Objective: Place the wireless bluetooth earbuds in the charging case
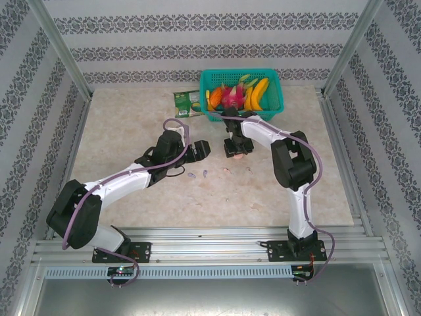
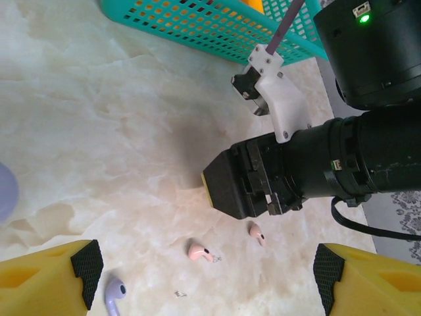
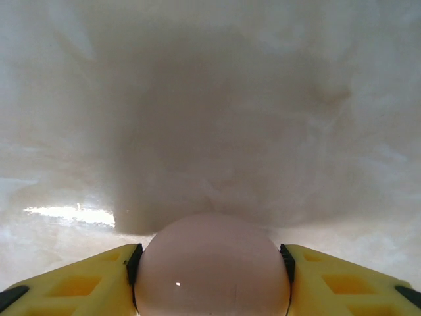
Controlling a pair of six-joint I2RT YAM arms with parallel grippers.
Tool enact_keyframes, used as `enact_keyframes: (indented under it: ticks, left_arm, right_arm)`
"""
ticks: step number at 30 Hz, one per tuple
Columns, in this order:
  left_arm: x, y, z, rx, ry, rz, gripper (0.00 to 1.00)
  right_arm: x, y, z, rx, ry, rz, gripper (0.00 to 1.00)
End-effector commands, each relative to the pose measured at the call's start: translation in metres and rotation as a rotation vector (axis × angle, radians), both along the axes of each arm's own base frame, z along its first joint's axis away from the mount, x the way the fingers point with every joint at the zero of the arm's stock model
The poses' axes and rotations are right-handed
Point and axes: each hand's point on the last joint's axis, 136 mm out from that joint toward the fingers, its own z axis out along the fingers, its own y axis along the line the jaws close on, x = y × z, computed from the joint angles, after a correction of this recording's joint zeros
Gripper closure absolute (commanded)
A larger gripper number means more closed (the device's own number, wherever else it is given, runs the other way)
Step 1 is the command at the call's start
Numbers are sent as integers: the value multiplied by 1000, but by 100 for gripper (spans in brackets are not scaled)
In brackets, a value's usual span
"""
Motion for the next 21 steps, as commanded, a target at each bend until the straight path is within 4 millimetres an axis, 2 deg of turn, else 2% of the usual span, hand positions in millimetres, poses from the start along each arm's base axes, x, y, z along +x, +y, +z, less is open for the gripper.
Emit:
enact_keyframes:
  ticks: [1,7,12,17,21]
  left_arm:
    - [1,9,0,-4,13,38,14]
    - [3,8,-2,-17,20,42,14]
    - [6,6,1,-26,17,42,13]
    - [11,7,5,-25,15,56,8]
    - [16,8,8,-15,15,68,4]
  right_arm:
    - [2,-11,3,-91,2,58,43]
    - [2,-12,6,-103,-7,52,29]
    - [0,-3,31,-4,-66,-41,25]
    - [-9,3,58,151,-136,-257,22]
    - [-18,0,61,222,-156,-458,21]
